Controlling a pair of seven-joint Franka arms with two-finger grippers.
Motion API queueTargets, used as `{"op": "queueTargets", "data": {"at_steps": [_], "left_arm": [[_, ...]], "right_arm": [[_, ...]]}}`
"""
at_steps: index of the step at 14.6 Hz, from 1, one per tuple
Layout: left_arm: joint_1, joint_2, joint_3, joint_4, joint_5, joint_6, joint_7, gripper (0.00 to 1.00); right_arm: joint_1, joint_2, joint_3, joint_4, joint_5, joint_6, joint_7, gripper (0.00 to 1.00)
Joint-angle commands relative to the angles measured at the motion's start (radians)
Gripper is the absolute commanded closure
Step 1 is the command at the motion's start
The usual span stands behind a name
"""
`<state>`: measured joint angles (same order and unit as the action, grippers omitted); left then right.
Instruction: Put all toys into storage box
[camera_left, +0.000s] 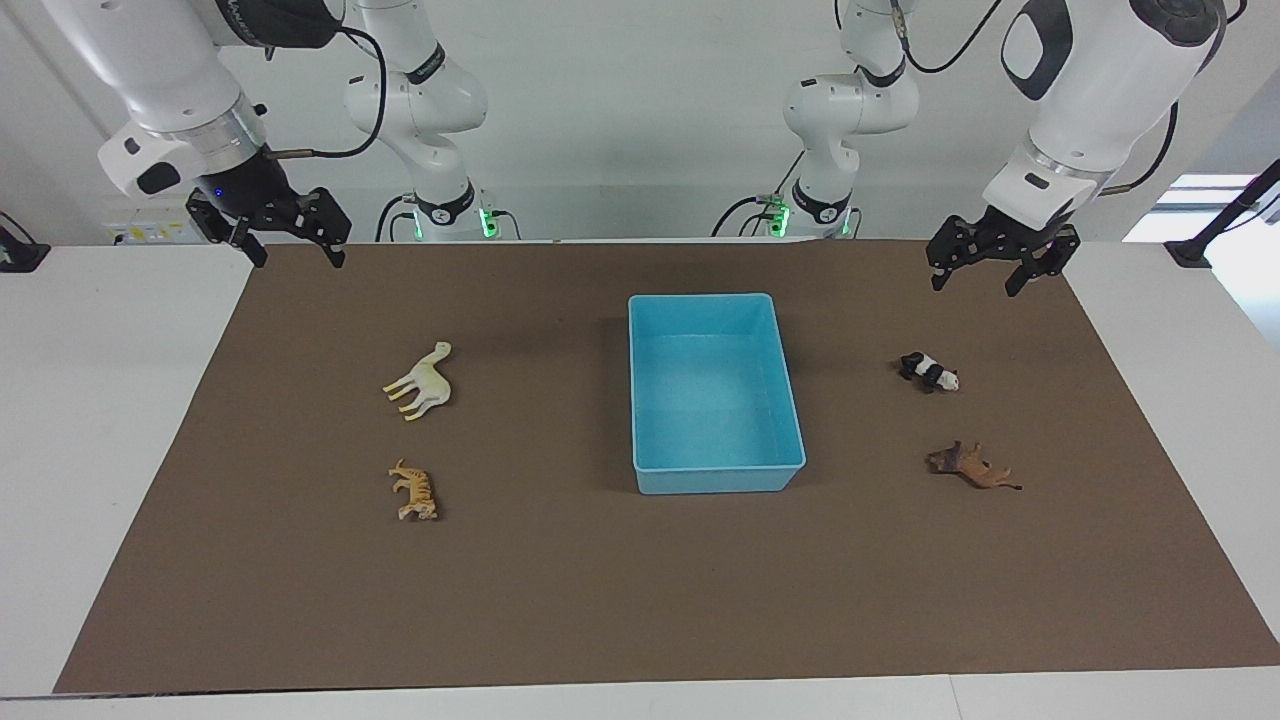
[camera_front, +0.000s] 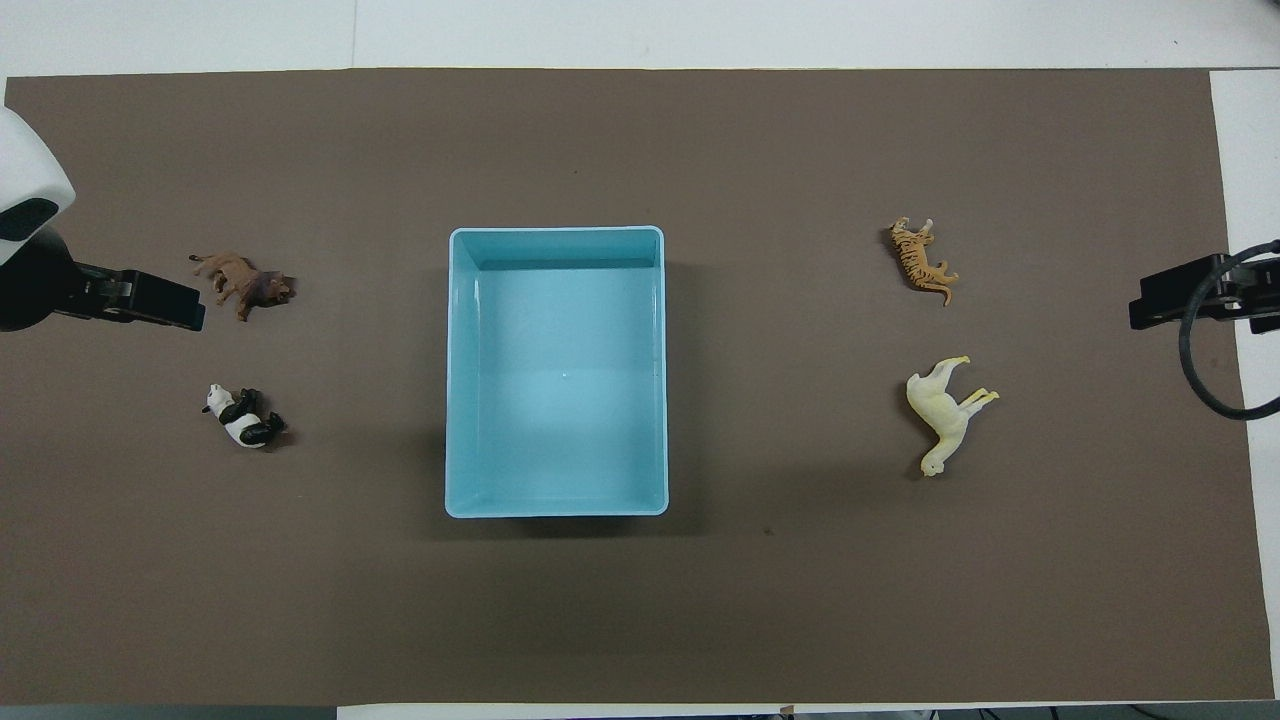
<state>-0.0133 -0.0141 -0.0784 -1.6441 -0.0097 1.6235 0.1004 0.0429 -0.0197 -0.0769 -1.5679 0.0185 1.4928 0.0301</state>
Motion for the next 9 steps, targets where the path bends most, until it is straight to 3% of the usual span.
{"op": "queueTargets", "data": {"at_steps": [1,7,9], "left_arm": [[0.0,0.006,0.005,0.012,-0.013,0.003,-0.002,0.0],[0.004,-0.021,0.022,0.0,-0.001,-0.014,0.004,0.0],[0.029,-0.05,0.032,-0.051,0.0,-0.027,-0.014,0.0]], "right_arm": [[-0.008,0.001,0.008,0.008,0.005,-0.012,0.013,0.0],[-0.015,0.0,0.008,0.005,0.003,-0.011,0.008,0.0],[-0.014,0.0,0.008,0.003,0.005,-0.011,0.01,0.0]]}}
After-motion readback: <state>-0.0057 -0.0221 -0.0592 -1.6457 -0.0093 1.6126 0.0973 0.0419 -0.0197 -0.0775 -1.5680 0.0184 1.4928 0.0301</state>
